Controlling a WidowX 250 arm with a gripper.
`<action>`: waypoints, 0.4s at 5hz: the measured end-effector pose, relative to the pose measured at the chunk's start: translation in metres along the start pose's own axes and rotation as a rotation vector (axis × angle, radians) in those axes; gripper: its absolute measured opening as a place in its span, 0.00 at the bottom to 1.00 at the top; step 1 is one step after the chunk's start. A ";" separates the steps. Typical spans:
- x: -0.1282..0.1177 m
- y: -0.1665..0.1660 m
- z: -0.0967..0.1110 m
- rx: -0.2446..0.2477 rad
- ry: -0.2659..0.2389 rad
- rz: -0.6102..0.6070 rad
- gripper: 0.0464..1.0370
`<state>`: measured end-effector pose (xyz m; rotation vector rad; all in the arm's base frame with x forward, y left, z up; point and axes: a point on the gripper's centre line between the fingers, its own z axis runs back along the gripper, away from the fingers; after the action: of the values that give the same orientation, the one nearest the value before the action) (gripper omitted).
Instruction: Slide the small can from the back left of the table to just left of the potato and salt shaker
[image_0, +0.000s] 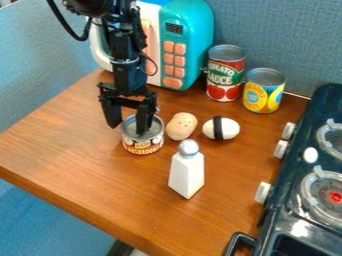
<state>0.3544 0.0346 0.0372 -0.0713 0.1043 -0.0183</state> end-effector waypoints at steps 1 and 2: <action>-0.002 0.004 0.002 0.020 0.000 0.021 0.96; -0.004 0.008 0.008 -0.004 -0.029 0.012 0.96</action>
<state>0.3513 0.0432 0.0448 -0.0747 0.0760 -0.0048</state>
